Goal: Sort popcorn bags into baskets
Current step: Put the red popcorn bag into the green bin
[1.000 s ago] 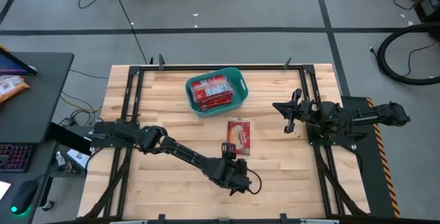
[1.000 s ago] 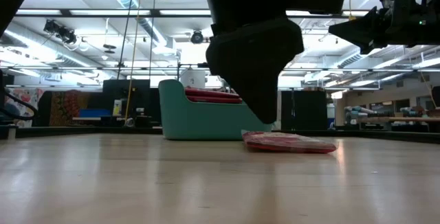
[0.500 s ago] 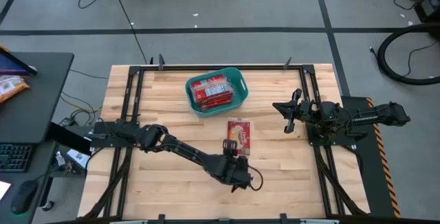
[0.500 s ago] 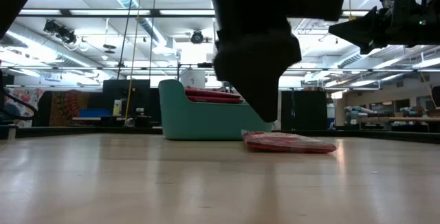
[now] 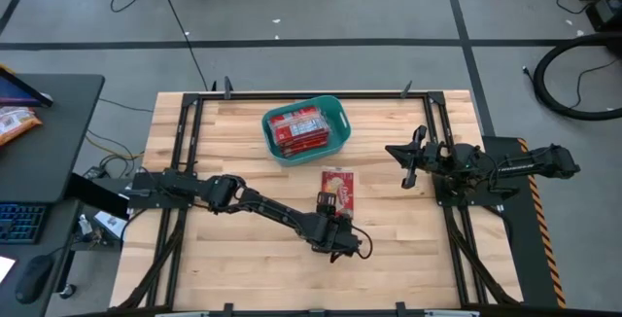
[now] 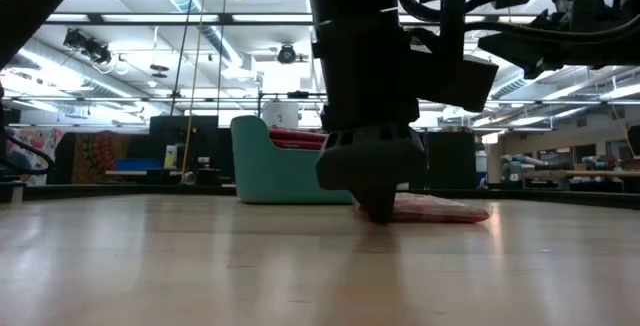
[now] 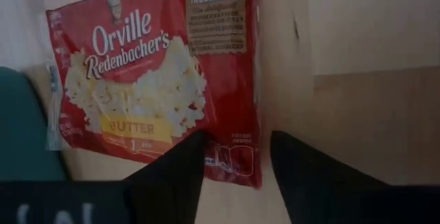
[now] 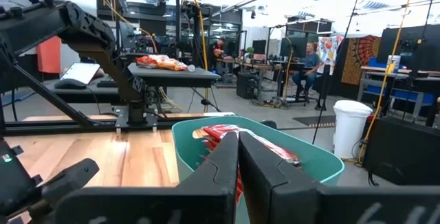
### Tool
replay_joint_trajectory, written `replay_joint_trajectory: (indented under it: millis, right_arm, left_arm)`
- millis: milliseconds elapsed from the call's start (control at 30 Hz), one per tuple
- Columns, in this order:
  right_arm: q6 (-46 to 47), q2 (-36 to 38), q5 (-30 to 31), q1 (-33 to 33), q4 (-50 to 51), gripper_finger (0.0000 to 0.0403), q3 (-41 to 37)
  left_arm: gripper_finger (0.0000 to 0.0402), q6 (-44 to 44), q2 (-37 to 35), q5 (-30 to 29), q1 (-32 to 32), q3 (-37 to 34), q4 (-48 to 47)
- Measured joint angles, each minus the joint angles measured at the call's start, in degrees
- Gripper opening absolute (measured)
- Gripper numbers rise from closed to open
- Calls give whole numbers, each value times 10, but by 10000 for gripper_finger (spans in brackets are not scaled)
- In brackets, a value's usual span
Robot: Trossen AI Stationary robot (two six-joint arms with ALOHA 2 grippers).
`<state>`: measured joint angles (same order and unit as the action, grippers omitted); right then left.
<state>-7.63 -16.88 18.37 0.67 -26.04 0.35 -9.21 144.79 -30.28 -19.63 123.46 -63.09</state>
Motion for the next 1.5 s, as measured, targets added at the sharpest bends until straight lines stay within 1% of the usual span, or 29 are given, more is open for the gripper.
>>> replay_joint_trajectory:
  millis: [100,200,333,400,500,600,833,967,1167,1367,1500]
  right_arm:
    - [0,0,0,0,0,20,0]
    - [0,0,0,0,0,20,0]
    - [0,0,0,0,0,20,0]
    - [0,0,0,0,0,20,0]
    - [0,0,0,0,0,20,0]
    - [0,0,0,0,0,20,0]
    - [0,0,0,0,-1,20,0]
    - [0,0,0,0,0,20,0]
    - [0,0,0,0,-1,20,0]
    - [0,0,0,0,-1,20,0]
    - [0,0,0,0,-1,20,0]
  left_arm:
    - [139,-6,1,8,1,0,-1]
    - [94,-9,2,12,1,-1,-9]
    - [30,-44,3,14,3,-2,-12]
    - [10,-58,3,14,3,-2,-12]
    - [9,-61,1,12,0,-2,-13]
    - [6,-62,-4,-2,-5,7,-30]
    - [3,-83,-38,-71,-10,83,-96]
    - [2,-84,-53,-109,-12,113,-136]
    - [1,-83,-101,-138,0,112,-152]
    - [1,-34,-155,-175,19,116,-146]
    - [1,16,-185,-187,46,114,-152]
